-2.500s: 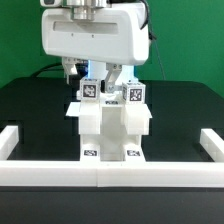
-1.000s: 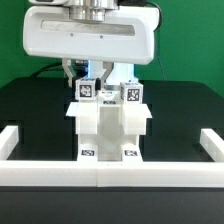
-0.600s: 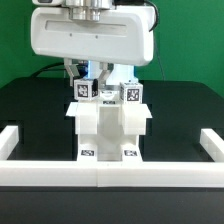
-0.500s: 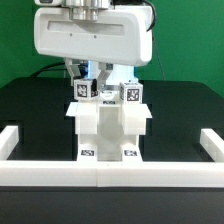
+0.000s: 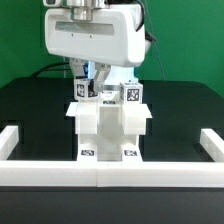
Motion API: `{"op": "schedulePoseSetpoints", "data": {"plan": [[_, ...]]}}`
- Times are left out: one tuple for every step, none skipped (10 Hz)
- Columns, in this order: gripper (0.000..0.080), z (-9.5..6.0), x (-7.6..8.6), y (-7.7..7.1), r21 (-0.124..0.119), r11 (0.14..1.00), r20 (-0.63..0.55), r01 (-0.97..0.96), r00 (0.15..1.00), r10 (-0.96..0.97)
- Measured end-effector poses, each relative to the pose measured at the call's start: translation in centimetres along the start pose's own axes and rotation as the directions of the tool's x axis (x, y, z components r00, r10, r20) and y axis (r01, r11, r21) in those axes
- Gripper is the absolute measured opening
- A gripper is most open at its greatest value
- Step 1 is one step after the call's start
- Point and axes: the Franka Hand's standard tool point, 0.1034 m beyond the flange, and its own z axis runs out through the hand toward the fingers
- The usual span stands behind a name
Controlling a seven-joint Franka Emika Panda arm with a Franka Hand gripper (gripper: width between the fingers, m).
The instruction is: Assemble chair
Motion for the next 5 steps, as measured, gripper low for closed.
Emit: {"op": "schedulePoseSetpoints", "data": {"plan": [[0.0287,0.0,-0.01,-0.01,0.0,0.998,0.0,-0.062,0.998,0.062],[0.0287,0.01,-0.02,-0.01,0.0,0.996,0.0,-0.094,0.996,0.094],[0.0287,0.01,-0.04,-0.05,0.0,0.985,0.0,-0.174,0.985,0.174],[0.0287,0.01,-0.05,-0.06,0.0,0.973,0.0,-0.231,0.973,0.231],[0.0287,0.01,-0.06,-0.06,0.0,0.965,0.0,-0.262,0.965,0.262]]}}
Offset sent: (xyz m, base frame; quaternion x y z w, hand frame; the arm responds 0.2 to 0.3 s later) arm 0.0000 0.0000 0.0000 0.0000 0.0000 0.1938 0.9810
